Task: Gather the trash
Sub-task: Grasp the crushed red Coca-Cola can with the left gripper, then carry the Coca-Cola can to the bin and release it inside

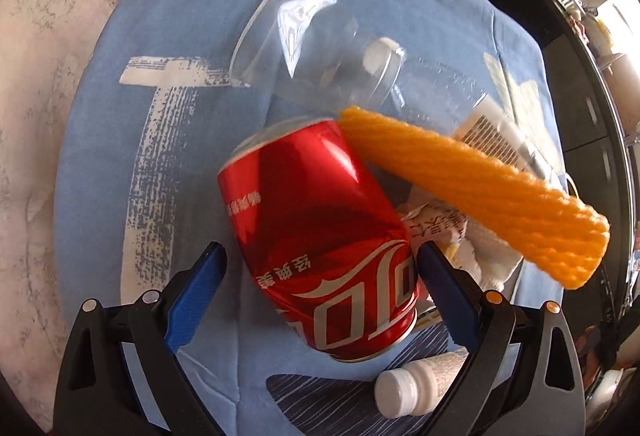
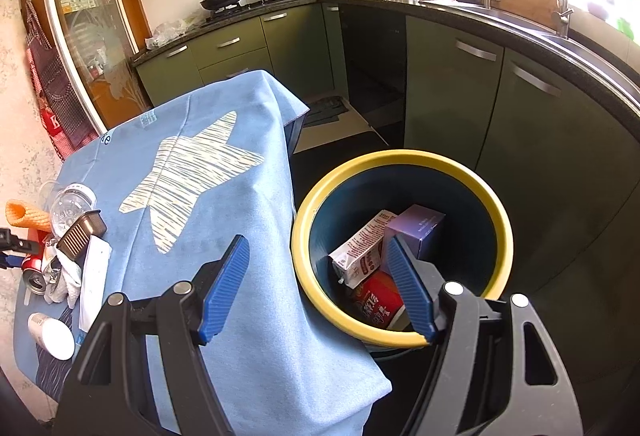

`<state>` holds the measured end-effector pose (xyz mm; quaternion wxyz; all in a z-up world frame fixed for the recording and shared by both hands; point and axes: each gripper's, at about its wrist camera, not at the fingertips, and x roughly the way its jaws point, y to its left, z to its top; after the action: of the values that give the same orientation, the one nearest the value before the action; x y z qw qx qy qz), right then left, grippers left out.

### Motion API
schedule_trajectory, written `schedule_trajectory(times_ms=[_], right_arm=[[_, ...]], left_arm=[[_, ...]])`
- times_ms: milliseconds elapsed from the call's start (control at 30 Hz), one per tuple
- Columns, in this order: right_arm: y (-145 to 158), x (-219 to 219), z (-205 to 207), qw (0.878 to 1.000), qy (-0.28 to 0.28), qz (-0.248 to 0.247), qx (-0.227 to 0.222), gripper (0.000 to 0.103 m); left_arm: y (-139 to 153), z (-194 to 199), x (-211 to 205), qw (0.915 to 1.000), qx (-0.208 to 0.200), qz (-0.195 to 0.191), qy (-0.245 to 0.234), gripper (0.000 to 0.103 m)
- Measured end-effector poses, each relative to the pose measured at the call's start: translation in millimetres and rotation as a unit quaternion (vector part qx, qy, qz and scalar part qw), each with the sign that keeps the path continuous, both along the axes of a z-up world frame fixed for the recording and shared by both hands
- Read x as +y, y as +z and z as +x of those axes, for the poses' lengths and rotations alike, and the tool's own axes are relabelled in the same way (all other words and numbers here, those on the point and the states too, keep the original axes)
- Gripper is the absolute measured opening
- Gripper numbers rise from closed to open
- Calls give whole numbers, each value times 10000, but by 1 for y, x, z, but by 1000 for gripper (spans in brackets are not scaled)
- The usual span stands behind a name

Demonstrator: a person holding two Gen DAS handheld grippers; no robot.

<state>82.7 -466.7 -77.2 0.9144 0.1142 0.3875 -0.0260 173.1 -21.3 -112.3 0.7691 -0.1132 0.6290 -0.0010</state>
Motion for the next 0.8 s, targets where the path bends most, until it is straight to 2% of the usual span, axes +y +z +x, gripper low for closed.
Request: schedule_trajectory(times_ms=[133,367,433,800], right_arm=[[-3,-3,1,10000,-13,49,12,68],[-4,2,2,10000,43,50,29,68],[-3,4,2,10000,61,37,30,68],[3,10,1,9999,127,-42,23,68]], left_arm=[[-4,1,4,9998,119,163,-80,84],[-7,-1,16,9980,144,554,-281,82],[-7,-3,18,9973,91,619,-375,72],[4,-25,29,9938,-430,758,-692,72]])
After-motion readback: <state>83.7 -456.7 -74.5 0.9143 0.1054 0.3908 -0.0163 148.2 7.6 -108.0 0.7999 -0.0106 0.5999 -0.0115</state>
